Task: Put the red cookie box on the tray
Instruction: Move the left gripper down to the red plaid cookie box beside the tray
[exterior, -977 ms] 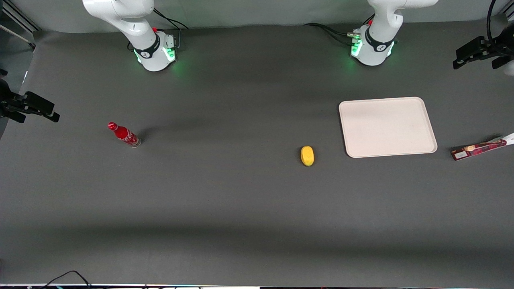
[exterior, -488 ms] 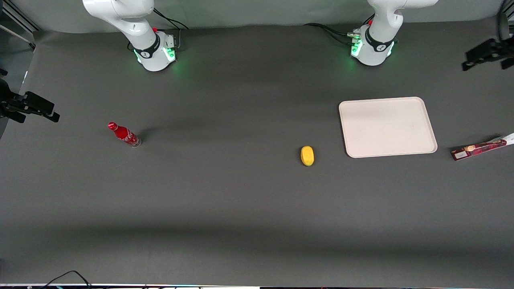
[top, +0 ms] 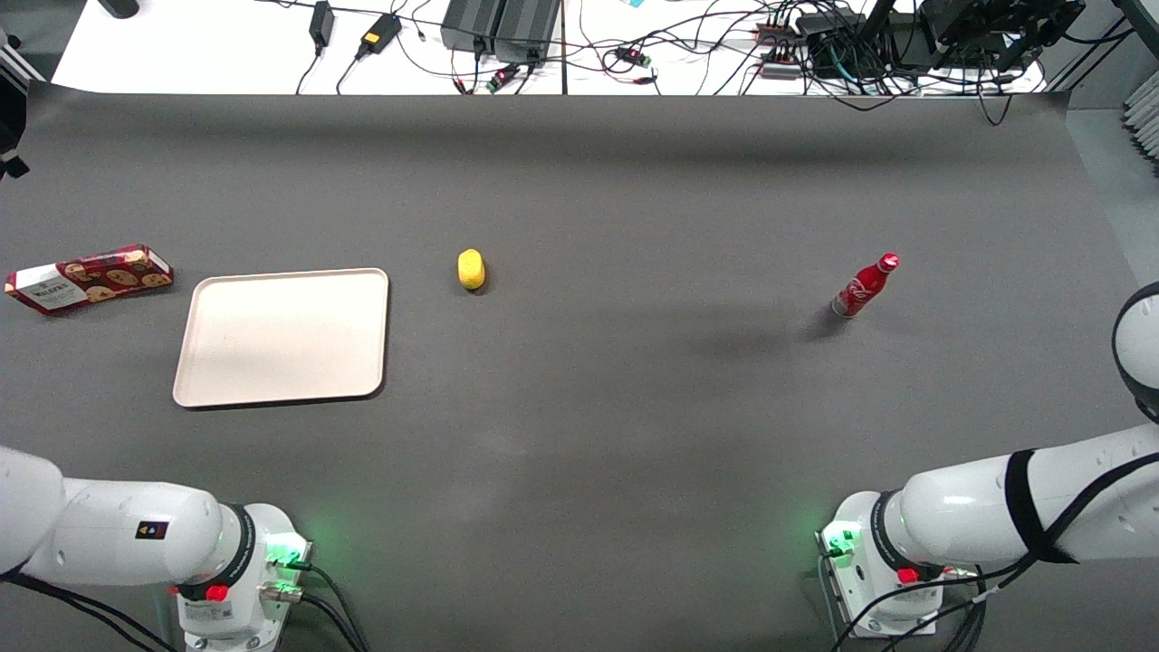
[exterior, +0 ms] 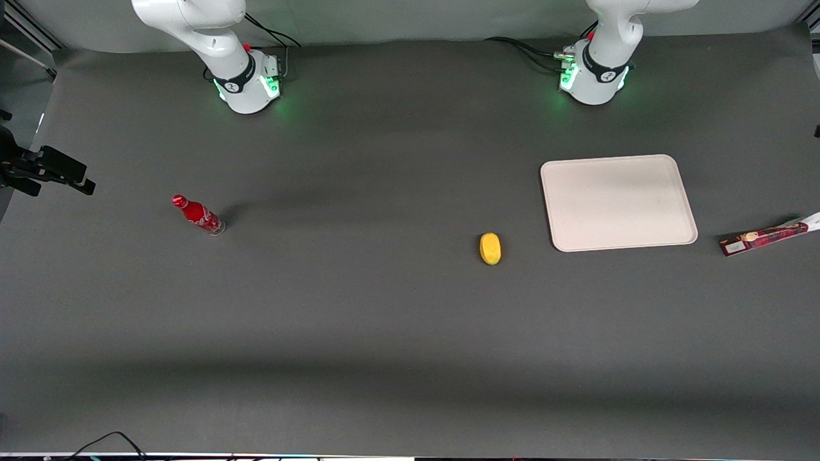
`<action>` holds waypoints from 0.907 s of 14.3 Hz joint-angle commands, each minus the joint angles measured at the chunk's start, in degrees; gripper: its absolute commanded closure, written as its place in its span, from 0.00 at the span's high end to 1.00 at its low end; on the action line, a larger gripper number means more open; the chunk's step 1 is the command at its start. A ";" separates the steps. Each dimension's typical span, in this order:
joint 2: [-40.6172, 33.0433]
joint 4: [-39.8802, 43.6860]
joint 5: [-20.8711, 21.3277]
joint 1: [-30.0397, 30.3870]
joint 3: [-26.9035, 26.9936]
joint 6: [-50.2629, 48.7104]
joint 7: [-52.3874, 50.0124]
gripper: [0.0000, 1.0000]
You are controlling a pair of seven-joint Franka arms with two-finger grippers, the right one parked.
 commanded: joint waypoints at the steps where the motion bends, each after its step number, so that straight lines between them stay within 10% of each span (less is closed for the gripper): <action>1: 10.64 1.38 -0.57 -0.18 4.81 7.44 18.09 1.00; 13: 36.43 -5.37 -25.08 3.43 9.39 34.16 55.30 0.89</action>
